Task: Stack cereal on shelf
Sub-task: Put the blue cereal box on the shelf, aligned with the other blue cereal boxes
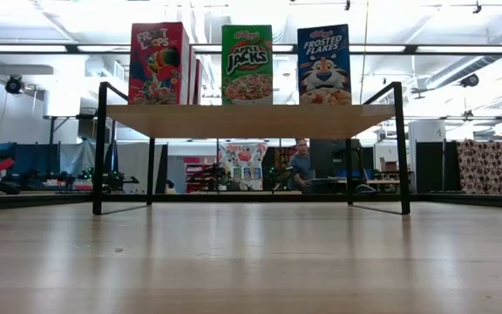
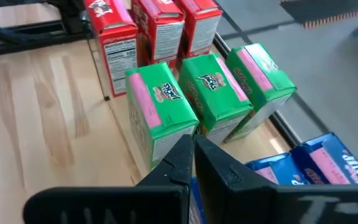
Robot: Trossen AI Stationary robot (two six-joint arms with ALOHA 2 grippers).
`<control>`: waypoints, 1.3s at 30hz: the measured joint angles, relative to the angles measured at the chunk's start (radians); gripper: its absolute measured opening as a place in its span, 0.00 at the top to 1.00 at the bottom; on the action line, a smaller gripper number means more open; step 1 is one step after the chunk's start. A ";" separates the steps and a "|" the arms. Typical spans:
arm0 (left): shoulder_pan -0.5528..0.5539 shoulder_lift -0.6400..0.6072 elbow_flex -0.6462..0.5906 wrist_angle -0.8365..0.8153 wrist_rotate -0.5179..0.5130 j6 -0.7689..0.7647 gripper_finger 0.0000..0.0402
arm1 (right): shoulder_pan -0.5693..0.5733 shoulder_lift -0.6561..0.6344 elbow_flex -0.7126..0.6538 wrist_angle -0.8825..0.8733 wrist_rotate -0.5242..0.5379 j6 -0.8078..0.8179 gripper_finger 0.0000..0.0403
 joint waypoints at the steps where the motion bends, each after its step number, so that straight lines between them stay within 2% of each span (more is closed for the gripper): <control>1: 0.000 0.000 0.000 -0.004 -0.010 -0.004 1.00 | -0.005 0.015 0.018 -0.013 -0.001 0.022 0.98; 10: 0.000 0.000 0.000 -0.008 -0.017 -0.014 1.00 | -0.056 0.150 0.203 -0.258 -0.016 0.206 0.98; 18: 0.000 0.000 0.000 -0.009 -0.017 -0.016 1.00 | -0.059 0.263 0.339 -0.371 -0.055 0.221 0.98; 39: 0.000 0.001 0.000 -0.019 -0.018 -0.025 1.00 | -0.058 0.293 0.365 -0.452 -0.064 0.223 0.98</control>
